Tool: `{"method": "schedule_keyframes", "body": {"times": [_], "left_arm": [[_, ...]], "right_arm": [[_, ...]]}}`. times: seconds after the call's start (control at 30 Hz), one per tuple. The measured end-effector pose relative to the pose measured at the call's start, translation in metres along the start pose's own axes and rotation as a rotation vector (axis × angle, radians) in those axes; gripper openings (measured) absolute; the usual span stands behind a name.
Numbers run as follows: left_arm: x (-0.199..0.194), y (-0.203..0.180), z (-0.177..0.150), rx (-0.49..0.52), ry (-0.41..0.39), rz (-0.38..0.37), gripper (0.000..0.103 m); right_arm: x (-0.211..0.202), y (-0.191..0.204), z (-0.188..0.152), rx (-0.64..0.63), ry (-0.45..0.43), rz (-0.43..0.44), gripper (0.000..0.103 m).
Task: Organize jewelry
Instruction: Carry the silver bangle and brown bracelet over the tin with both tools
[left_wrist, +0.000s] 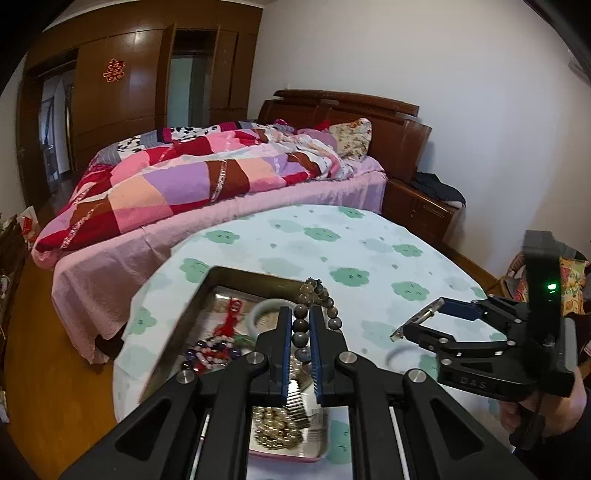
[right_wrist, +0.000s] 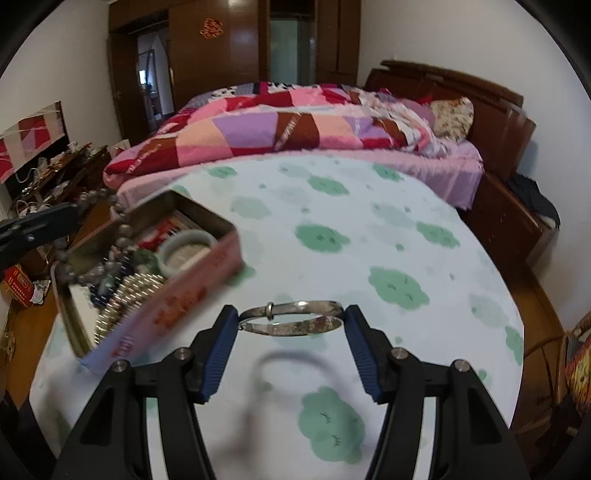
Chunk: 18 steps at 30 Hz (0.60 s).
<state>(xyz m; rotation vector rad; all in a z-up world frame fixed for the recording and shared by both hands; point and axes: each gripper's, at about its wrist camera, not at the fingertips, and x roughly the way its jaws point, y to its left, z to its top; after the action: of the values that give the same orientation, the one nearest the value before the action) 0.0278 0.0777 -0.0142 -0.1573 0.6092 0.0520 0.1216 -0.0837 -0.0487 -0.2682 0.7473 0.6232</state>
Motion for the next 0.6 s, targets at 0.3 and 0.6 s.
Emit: {"method": "schedule_keyframes", "body": {"times": [0.3, 0.6], "left_arm": [[0.003, 0.020, 0.001, -0.032, 0.004, 0.025, 0.008], [0.017, 0.040, -0.004, -0.065, 0.035, 0.062, 0.008]], "right_arm": [[-0.012, 0.047, 0.036, -0.090, -0.078, 0.071, 0.062], [0.013, 0.082, 0.048, -0.141, -0.096, 0.124, 0.062]]}}
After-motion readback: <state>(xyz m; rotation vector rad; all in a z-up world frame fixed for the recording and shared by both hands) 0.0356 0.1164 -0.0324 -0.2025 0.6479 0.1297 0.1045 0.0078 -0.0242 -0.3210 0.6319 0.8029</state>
